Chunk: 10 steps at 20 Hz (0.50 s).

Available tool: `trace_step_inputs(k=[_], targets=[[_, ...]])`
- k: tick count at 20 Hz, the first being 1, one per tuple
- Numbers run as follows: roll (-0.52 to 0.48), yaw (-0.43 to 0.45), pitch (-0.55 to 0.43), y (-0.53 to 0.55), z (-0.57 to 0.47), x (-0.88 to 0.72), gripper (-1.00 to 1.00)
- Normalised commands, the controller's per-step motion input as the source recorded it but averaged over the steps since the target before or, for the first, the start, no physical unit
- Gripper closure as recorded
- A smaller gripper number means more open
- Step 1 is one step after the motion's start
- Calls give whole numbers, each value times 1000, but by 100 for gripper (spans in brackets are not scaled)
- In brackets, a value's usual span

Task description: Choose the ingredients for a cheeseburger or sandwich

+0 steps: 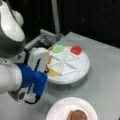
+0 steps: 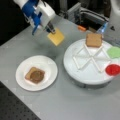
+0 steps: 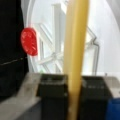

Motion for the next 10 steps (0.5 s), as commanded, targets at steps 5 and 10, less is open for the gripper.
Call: trace_step_inputs(k=[5, 10], targets=[[-436, 100, 146, -198, -143, 547, 100], [-359, 161, 109, -228, -155, 520, 100]])
